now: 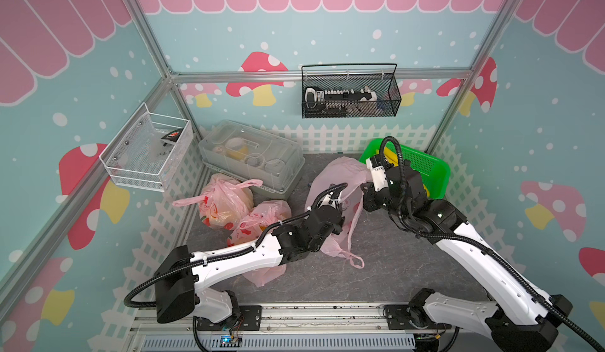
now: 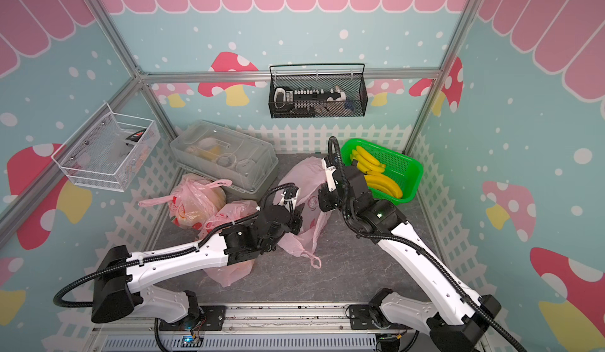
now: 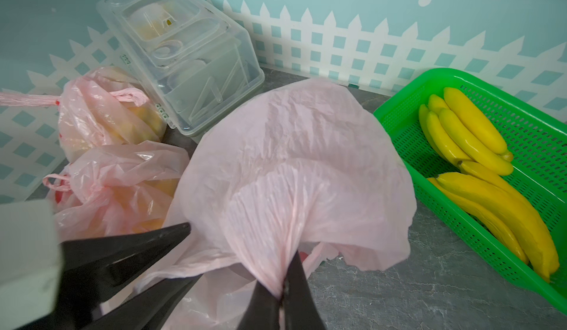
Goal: Place the banana into a plastic bag & tie a knot
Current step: Open the plastic bag at the center of the board.
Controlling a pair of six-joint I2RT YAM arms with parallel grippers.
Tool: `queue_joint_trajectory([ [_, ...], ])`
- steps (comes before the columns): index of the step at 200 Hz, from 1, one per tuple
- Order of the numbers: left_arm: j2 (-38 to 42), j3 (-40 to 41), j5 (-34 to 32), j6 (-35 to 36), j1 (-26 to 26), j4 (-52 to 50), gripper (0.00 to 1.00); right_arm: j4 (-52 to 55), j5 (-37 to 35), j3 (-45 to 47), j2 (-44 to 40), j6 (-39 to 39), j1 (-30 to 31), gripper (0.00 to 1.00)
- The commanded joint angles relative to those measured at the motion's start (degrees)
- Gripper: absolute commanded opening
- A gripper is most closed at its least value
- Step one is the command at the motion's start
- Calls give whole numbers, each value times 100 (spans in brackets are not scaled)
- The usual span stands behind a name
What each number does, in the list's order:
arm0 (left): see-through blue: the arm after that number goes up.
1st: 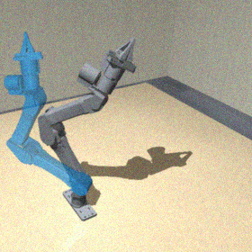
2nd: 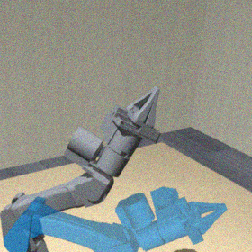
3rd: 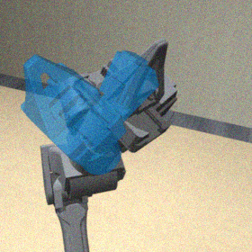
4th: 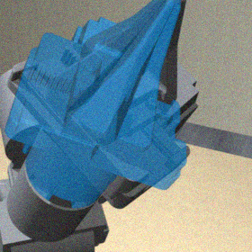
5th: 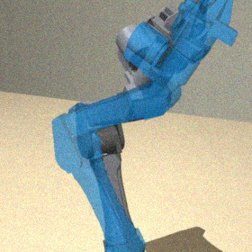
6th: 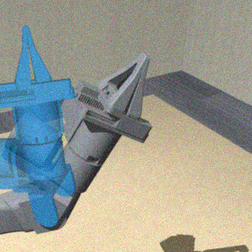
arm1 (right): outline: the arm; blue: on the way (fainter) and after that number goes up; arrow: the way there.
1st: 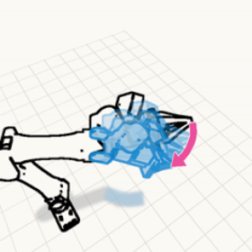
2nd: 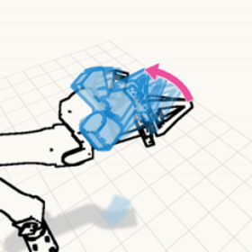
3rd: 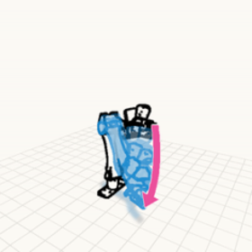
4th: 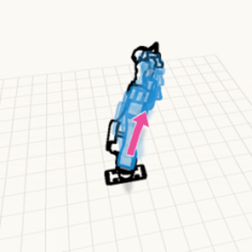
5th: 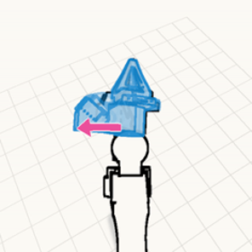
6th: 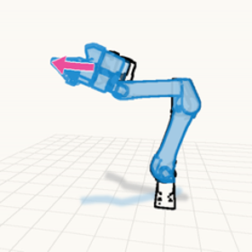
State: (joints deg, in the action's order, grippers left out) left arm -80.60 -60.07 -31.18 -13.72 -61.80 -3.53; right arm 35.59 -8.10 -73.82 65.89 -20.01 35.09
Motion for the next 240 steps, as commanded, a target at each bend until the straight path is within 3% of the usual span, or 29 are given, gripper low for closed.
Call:
queue_joint_trajectory([
  [1,447,370,430,-182,201,573,0,-45,316,-159,254,158,-259,0],
  [29,859,576,810,-501,611,563,0,-103,922,-455,719,545,-493,5],
  [49,948,362,972,-666,851,252,0,-148,1456,-620,1004,714,-747,18],
  [77,451,-389,1469,-1043,1324,-622,0,-196,2151,-704,1161,754,-1417,49],
  [103,-229,-999,1533,-1270,1641,-1155,0,-283,2379,-640,1085,822,-1863,64],
  [127,-917,-1465,1949,-1526,1996,-1353,0,-298,2394,-584,1092,665,-2236,68],
  [158,-1498,-1981,2100,-1492,2062,-1326,0,-693,2220,-141,1078,-159,-3009,69],
  [172,-1667,-2141,2070,-1505,2079,-1326,0,-910,2177,44,1073,-412,-3253,86],
  [187,-1802,-2272,2114,-1656,2201,-1361,0,-997,2061,125,1141,-539,-3388,90],
  [240,-1628,-2208,2078,-1860,2425,-1239,0,-1449,1611,322,1854,-1381,-3901,89],
])
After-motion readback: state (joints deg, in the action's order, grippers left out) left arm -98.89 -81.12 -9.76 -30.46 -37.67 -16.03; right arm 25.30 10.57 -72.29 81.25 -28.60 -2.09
